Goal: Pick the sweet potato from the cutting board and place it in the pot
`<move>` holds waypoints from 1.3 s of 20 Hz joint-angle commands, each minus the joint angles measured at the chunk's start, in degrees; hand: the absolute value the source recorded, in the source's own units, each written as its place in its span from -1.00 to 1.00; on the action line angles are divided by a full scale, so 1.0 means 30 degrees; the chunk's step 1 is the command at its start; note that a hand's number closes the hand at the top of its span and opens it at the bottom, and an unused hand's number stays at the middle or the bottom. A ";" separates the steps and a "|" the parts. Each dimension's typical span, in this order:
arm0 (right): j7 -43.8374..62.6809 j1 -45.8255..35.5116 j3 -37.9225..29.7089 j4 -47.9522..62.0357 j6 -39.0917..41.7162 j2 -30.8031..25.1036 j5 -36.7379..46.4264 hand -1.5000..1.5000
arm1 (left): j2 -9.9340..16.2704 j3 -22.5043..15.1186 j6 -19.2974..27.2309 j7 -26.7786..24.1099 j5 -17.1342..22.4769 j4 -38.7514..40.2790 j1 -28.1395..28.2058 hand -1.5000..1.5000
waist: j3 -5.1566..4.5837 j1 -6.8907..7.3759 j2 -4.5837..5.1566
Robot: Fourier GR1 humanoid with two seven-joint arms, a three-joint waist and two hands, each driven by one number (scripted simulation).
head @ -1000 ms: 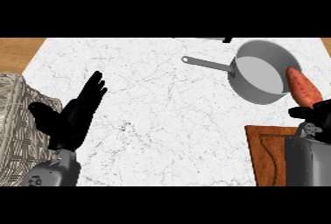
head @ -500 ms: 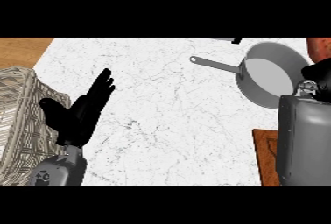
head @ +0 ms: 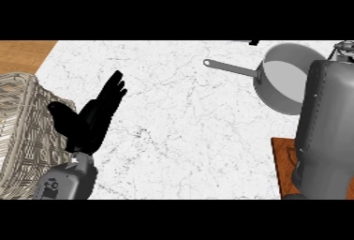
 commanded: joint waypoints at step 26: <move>0.4579 -0.2984 -0.3912 0.0649 -0.9467 -0.0003 0.2908 -1.00 | -0.0243 -0.0086 0.0150 0.0018 -0.0241 0.0467 -0.0743 0.00 | 0.0035 -0.0079 0.0083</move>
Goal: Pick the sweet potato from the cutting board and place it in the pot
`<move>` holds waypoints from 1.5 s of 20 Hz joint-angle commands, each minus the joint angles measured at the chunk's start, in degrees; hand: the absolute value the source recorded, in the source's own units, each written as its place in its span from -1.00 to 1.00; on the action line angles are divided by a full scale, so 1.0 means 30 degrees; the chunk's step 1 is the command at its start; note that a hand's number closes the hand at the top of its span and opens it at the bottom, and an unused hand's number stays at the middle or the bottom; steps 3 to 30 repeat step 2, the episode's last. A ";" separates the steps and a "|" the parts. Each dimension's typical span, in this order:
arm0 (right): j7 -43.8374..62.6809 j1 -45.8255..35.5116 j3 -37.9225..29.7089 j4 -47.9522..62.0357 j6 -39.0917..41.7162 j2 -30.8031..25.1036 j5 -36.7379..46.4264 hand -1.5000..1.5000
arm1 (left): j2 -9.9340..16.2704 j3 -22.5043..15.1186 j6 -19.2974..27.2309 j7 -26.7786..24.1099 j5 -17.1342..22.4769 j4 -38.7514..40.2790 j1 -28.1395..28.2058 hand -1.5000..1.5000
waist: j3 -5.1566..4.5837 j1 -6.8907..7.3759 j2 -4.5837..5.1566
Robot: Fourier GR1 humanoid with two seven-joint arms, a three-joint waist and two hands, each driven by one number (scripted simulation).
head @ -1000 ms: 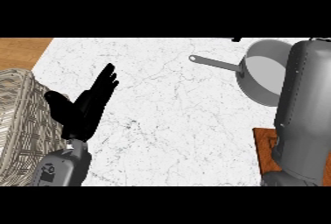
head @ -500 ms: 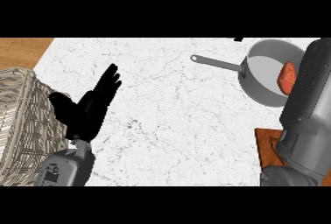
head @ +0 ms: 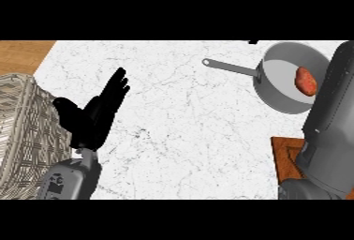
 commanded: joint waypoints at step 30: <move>0.4907 0.0233 0.1219 -0.1125 -0.3950 -0.0002 0.2619 -1.00 | 0.0010 0.0050 0.0101 -0.0006 -0.0125 0.0202 -0.0021 0.00 | -0.0013 -0.0334 -0.0082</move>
